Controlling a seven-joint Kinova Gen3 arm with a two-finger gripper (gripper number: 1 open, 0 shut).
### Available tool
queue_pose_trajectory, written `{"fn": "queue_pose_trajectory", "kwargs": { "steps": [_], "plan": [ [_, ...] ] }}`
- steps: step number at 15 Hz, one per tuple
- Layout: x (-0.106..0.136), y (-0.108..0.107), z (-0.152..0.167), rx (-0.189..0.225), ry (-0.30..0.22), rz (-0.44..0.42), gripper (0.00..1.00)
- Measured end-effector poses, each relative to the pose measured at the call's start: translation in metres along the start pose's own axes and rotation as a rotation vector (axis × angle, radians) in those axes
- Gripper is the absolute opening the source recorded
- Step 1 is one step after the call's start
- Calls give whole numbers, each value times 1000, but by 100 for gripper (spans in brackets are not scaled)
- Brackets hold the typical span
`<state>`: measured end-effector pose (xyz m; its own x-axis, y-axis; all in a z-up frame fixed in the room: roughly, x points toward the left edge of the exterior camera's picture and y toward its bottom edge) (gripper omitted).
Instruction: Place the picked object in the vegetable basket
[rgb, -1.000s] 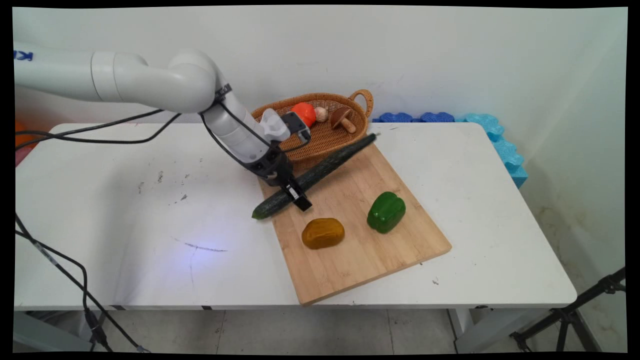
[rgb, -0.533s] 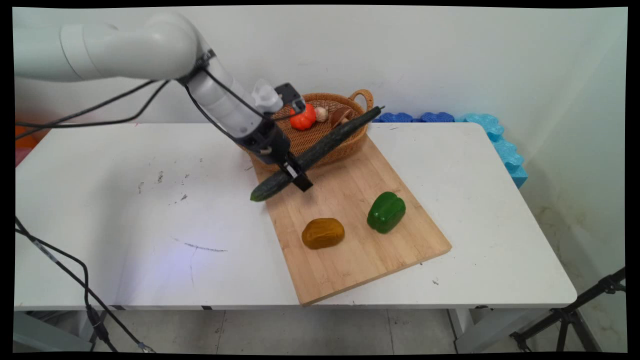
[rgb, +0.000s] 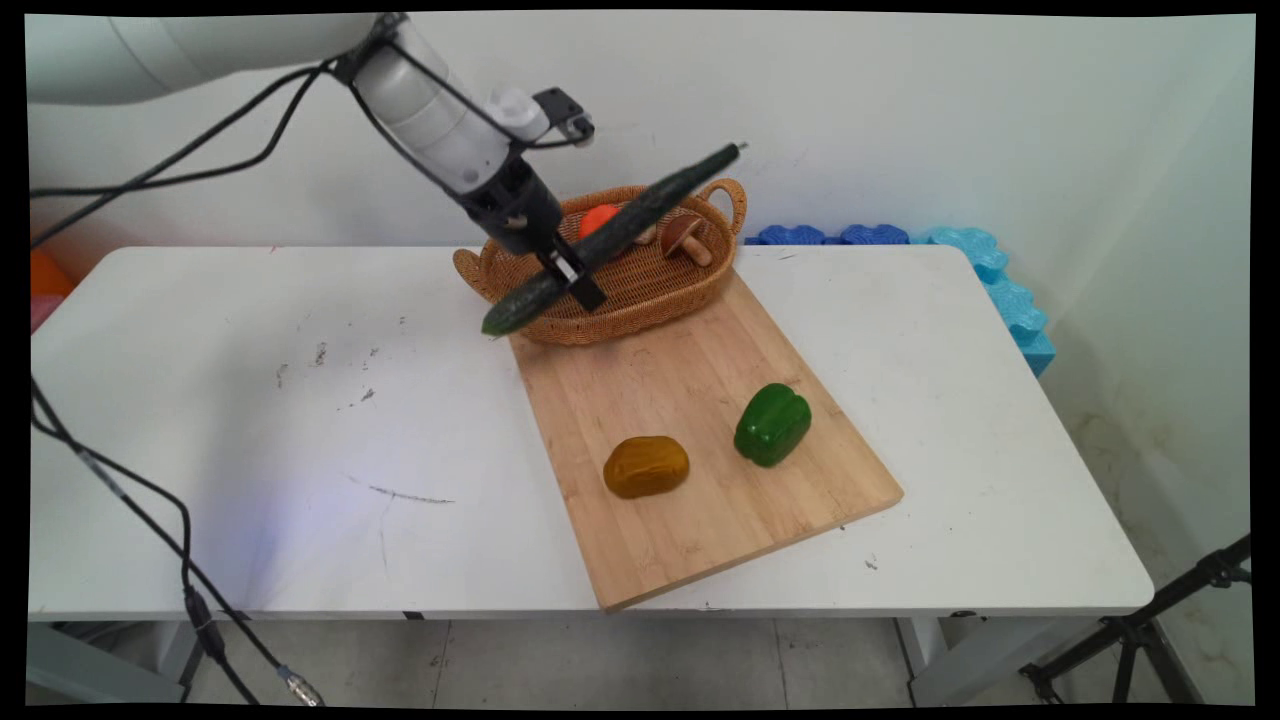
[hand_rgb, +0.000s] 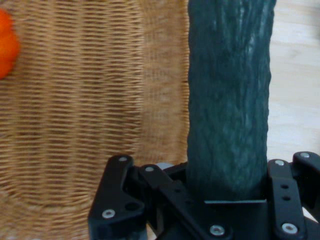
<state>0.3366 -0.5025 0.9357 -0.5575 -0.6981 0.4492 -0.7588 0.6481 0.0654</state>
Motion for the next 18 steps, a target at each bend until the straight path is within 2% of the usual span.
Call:
{"fn": "queue_pose_trajectory", "kwargs": {
  "steps": [6, 14, 15, 18],
  "plan": [
    [27, -39, 14, 80, -67, -84, 0],
    [52, -52, 44, 102, -109, -167, 0],
    [54, -53, 46, 105, -109, -170, 100],
    [59, -54, 49, 109, -107, -174, 100]
  ]
}}
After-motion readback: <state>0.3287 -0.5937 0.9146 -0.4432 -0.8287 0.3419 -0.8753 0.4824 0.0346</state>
